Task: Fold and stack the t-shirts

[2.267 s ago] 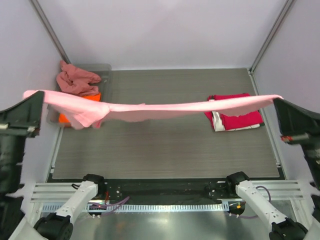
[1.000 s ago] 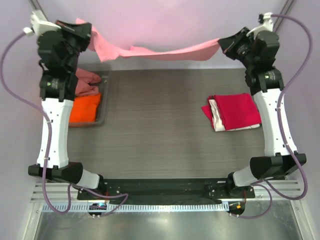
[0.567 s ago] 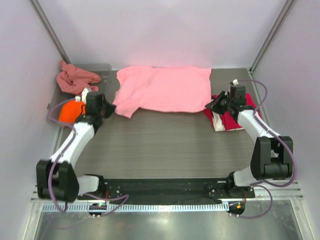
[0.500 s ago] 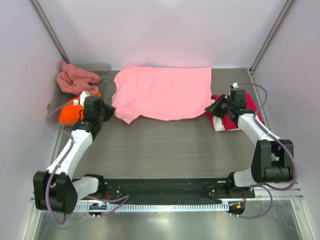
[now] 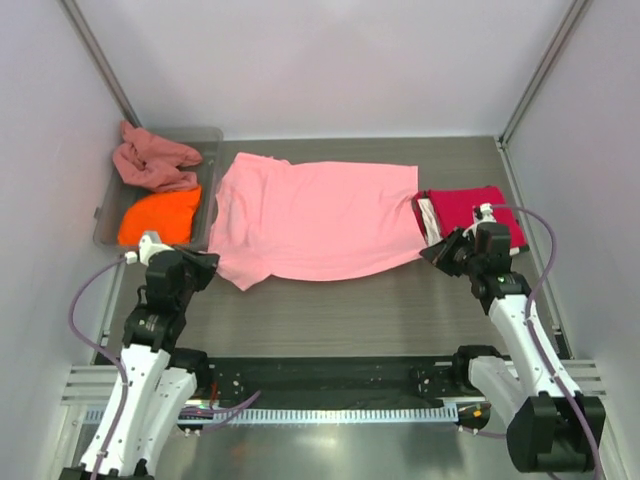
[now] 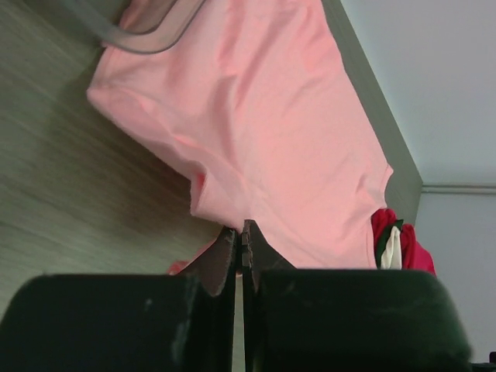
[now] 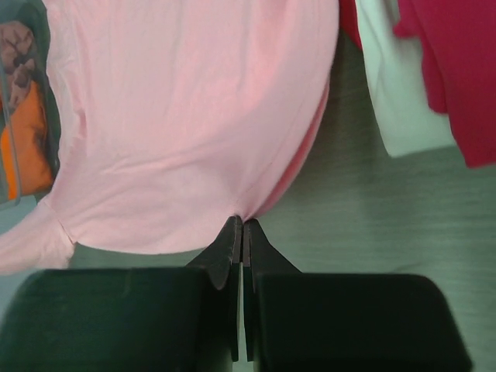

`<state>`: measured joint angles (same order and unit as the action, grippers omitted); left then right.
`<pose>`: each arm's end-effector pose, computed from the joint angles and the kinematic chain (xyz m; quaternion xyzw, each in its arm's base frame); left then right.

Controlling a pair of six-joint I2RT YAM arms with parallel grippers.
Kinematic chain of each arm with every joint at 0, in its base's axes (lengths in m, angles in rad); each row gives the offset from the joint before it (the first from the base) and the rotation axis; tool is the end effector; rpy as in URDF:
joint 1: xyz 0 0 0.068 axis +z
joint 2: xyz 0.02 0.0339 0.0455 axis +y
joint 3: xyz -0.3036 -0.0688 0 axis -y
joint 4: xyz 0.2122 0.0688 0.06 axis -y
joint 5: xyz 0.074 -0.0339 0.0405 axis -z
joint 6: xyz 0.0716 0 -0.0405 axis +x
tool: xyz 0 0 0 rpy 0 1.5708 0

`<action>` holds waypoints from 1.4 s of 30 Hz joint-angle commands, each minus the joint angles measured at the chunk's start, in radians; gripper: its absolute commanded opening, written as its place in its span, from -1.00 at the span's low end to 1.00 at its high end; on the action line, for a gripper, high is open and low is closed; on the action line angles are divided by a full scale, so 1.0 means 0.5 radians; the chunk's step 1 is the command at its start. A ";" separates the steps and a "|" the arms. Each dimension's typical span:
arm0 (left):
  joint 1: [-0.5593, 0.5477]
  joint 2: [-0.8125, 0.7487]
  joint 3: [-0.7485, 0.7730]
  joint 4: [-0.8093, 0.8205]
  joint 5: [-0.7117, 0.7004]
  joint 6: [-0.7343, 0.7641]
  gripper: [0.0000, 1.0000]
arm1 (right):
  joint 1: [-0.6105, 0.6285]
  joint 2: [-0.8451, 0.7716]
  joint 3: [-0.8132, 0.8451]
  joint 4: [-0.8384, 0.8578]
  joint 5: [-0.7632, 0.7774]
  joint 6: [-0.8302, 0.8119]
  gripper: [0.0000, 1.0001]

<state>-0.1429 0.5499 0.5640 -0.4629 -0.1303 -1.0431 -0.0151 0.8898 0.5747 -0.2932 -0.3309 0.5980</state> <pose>0.1034 -0.0055 0.2722 -0.3988 0.7457 -0.2510 0.4711 0.1658 0.0208 0.2597 0.1912 0.8566 0.2710 0.3954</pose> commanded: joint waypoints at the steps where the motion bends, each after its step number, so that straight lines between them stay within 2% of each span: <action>1: -0.003 -0.240 -0.002 -0.408 -0.077 -0.052 -0.99 | -0.007 -0.223 -0.091 -0.291 0.005 0.003 -0.98; 6: -0.003 -0.559 0.007 -0.614 -0.147 -0.126 -0.99 | -0.007 -0.475 -0.155 -0.490 0.005 0.065 -0.98; 10: -0.003 -0.536 0.001 -0.624 -0.166 -0.126 -0.99 | -0.007 -0.500 -0.119 -0.500 0.094 0.080 -0.98; 12: -0.003 -0.462 -0.002 -0.516 -0.129 -0.117 -1.00 | -0.007 -0.381 -0.094 -0.451 0.103 0.047 -0.97; 17: 0.000 -0.037 0.108 -0.271 -0.144 -0.022 -0.99 | -0.007 -0.102 0.035 -0.325 0.116 -0.002 -0.98; 24: -0.003 0.543 0.461 -0.096 -0.206 0.092 -0.99 | -0.007 0.309 0.206 -0.107 0.171 0.000 -0.98; 29: 0.000 0.842 0.587 0.036 -0.218 0.107 -0.99 | -0.004 0.606 0.329 -0.006 0.199 0.016 -0.98; 34: 0.000 1.160 0.691 0.180 -0.200 0.132 -0.99 | -0.007 0.797 0.415 0.083 0.223 0.025 -0.98; 42: -0.003 1.643 1.059 0.229 -0.227 0.181 -1.00 | -0.004 0.954 0.519 0.145 0.260 0.044 -0.98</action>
<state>-0.1429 1.3293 1.0142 -0.4091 -0.2165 -0.9829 -0.0151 1.3579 0.7769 -0.2821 -0.2295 0.6117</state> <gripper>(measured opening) 0.008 0.030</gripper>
